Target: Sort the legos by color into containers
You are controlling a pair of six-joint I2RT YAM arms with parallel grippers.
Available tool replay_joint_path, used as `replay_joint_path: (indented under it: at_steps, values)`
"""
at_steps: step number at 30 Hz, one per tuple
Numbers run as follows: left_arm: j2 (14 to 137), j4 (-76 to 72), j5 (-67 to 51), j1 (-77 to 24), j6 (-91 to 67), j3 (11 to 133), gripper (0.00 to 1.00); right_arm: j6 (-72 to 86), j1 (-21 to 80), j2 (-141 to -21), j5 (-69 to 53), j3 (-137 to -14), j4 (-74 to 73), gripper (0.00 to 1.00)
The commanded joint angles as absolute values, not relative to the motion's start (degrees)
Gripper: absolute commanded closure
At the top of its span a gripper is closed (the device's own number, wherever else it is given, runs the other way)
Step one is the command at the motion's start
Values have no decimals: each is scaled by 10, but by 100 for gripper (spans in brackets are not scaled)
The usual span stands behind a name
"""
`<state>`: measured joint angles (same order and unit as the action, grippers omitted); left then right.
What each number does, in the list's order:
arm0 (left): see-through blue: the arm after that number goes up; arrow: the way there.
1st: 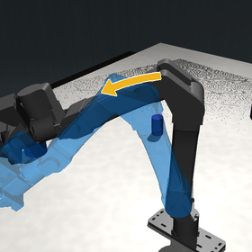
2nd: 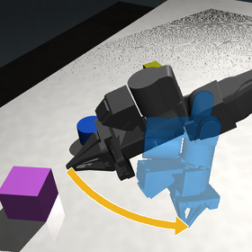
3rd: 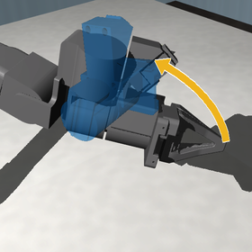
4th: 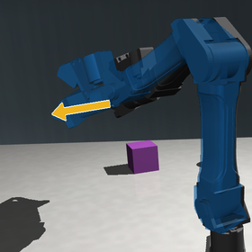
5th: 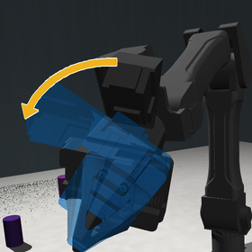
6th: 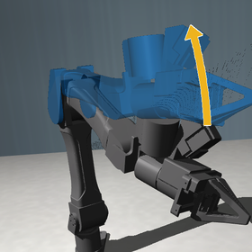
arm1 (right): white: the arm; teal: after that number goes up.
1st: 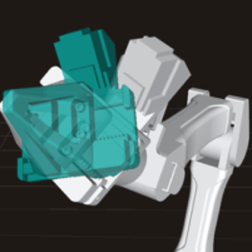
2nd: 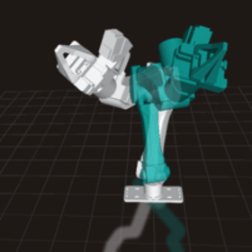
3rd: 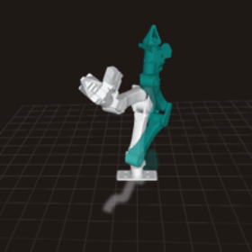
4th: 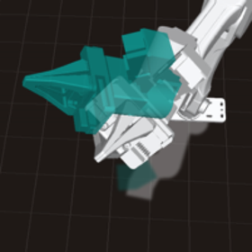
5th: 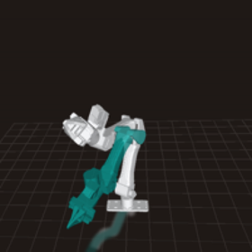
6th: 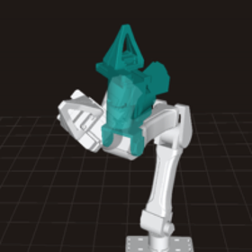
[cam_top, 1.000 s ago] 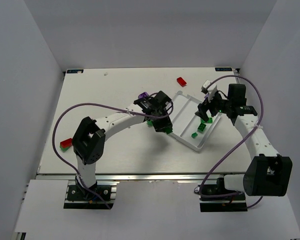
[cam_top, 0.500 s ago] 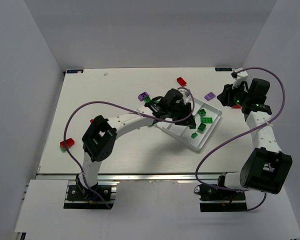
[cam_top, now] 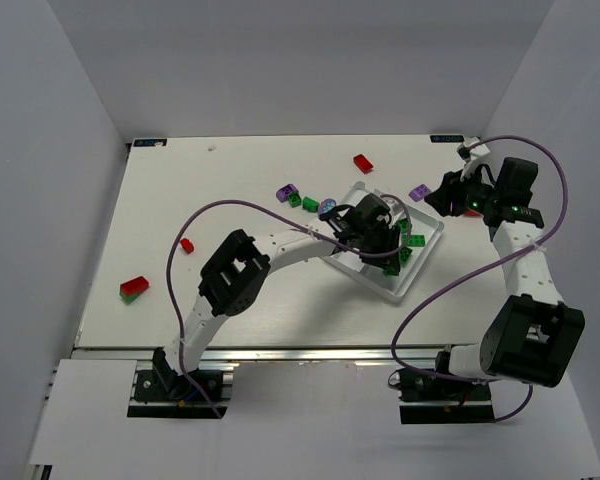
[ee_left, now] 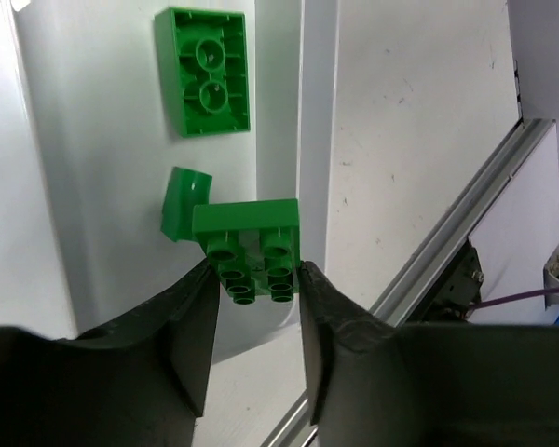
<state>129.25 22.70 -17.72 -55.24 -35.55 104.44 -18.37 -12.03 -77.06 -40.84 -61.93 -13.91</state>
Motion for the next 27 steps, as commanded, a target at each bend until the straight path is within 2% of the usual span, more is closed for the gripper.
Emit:
replay_joint_path:
  at_steps: [1,4,5,10,19,27]
  values:
    - [1289,233,-162,-551,-346,1085,49,-195,-125,-775,-424,-643,-156,54]
    - [1295,231,-161,-550,-352,1091,42,-197,-125,-780,-425,-645,-163,53]
    - [1296,230,-161,-550,-352,1092,36,-198,-125,-780,-426,-647,-166,52]
    - [1286,222,-149,-550,-353,1094,31,-200,-125,-784,-431,-661,-179,52]
    - [1208,211,-83,-545,-363,1071,35,-236,-126,-776,-453,-671,-217,51]
    - [1049,149,16,-510,-401,898,42,-329,-122,-772,-485,-669,-289,40]
